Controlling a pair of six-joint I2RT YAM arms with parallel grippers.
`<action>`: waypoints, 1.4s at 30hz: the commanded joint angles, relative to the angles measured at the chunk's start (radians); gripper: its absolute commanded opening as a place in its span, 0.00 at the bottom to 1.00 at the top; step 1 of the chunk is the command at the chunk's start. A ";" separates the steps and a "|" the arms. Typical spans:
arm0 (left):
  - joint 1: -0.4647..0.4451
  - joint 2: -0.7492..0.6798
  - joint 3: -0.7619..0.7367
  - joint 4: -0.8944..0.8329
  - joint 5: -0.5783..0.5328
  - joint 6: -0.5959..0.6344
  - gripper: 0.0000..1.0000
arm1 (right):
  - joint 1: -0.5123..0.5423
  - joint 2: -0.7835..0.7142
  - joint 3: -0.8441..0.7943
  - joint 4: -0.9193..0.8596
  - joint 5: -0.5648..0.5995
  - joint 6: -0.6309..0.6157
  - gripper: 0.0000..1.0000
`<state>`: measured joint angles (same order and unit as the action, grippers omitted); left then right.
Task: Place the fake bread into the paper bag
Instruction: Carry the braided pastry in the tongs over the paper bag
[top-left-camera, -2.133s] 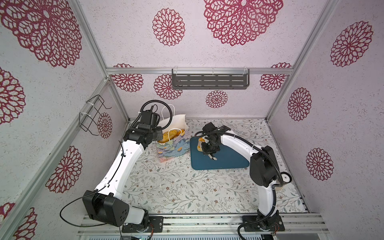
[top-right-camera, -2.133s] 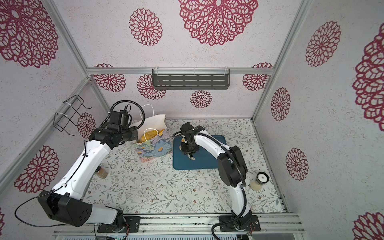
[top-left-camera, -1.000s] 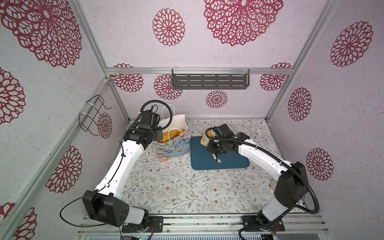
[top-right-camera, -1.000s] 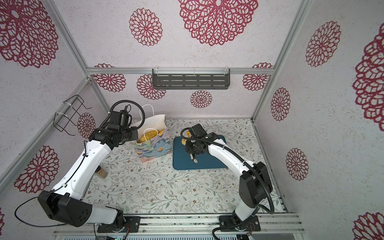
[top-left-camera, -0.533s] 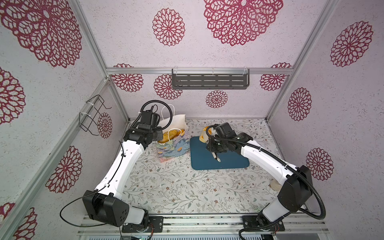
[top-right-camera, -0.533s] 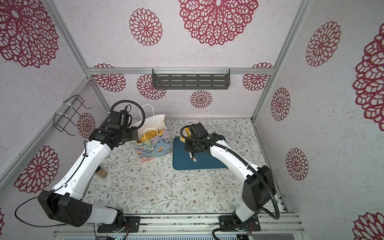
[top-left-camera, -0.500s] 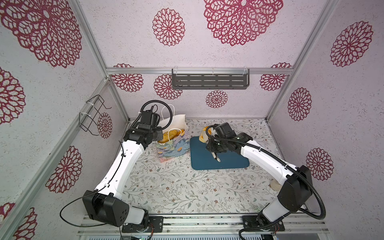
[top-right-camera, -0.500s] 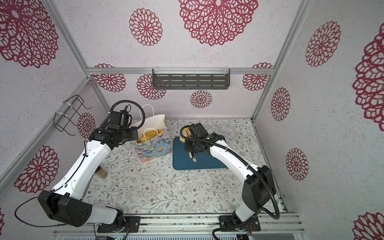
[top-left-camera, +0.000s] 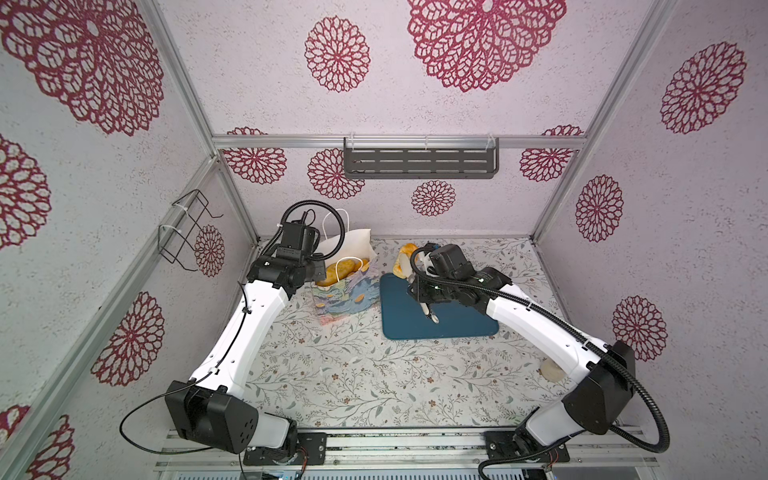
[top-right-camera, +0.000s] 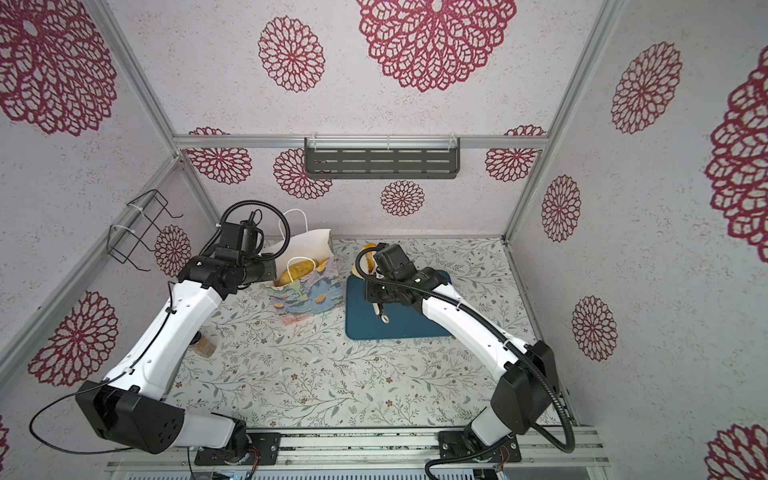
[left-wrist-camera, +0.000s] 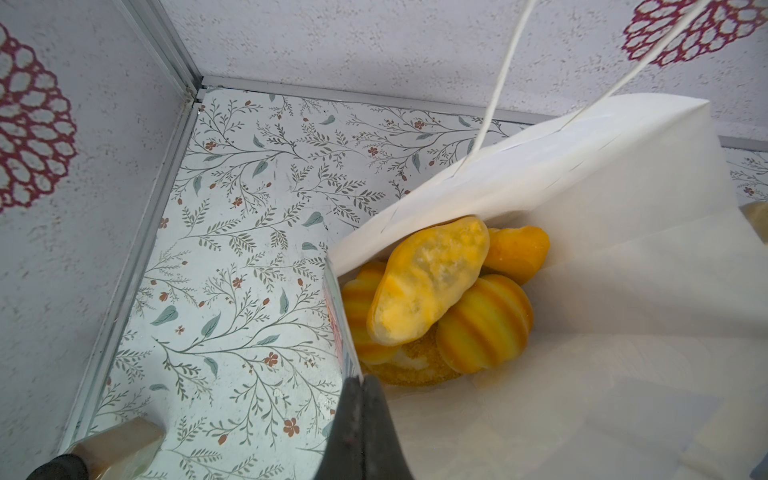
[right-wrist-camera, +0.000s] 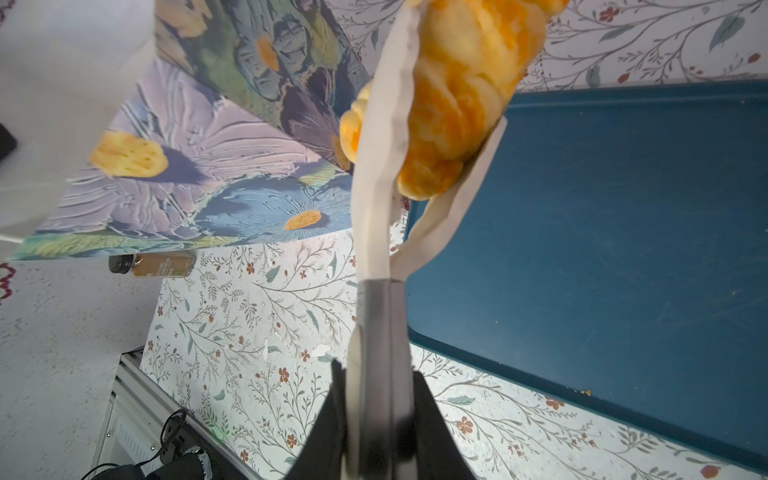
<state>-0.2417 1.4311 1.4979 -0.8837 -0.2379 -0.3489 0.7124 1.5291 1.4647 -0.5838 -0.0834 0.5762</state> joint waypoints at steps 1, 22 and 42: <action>-0.010 -0.028 0.000 0.035 -0.001 0.001 0.00 | 0.022 -0.062 0.061 0.083 0.040 -0.021 0.00; -0.010 -0.028 -0.003 0.036 -0.005 0.001 0.00 | 0.107 -0.026 0.263 0.121 0.056 -0.115 0.00; -0.010 -0.027 -0.002 0.037 -0.003 0.001 0.00 | 0.196 0.175 0.485 0.089 0.013 -0.159 0.00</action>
<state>-0.2417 1.4311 1.4967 -0.8806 -0.2382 -0.3489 0.9024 1.7222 1.8980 -0.5442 -0.0574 0.4438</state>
